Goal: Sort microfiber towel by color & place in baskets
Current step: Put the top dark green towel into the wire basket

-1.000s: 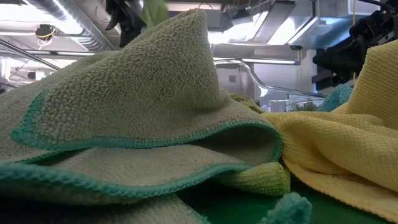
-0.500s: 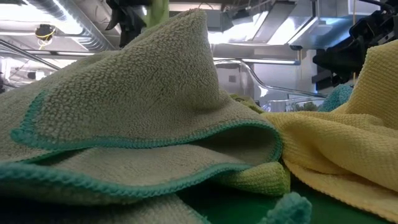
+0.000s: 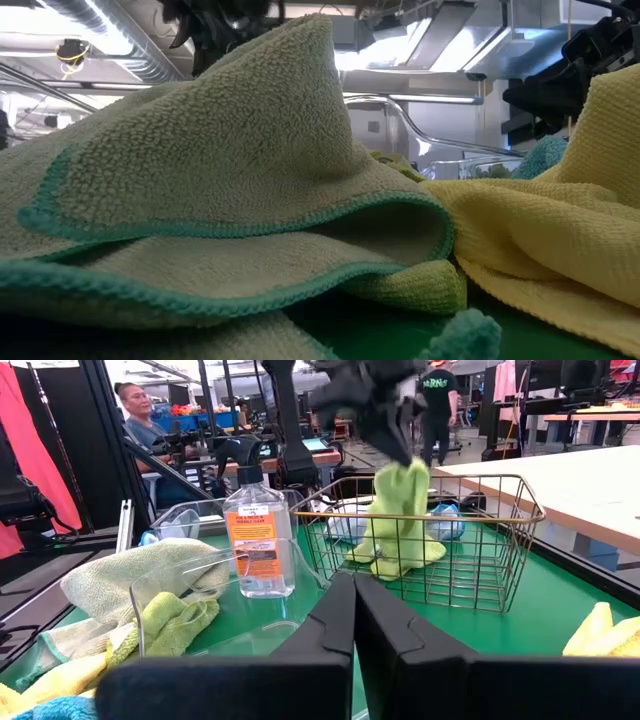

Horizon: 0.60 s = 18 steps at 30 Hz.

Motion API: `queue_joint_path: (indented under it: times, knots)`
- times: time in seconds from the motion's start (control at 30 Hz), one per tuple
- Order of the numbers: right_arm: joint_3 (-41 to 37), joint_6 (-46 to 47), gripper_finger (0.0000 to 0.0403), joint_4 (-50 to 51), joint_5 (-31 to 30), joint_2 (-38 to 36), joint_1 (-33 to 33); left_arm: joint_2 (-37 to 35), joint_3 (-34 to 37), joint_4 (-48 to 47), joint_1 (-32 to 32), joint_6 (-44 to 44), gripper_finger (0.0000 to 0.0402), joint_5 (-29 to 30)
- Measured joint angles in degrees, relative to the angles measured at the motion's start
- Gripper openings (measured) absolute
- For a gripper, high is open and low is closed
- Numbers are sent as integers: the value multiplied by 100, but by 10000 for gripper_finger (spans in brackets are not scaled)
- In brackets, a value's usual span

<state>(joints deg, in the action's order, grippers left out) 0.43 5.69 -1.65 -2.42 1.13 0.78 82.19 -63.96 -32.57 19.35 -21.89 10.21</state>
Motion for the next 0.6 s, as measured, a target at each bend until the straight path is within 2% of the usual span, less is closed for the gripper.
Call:
queue_joint_path:
  times: [0.2, 0.4, 0.6]
  knots:
    - [0, 0, 3, 0, 0, 0, -1, 534, 0, -1, 11, 2, 0, -237]
    - [0, 0, 3, -2, 0, 1, 0, 669, 2, 0, 13, -2, 1, -242]
    - [0, 0, 3, -2, 0, 0, 0, 615, 4, 16, 13, -1, 38, -242]
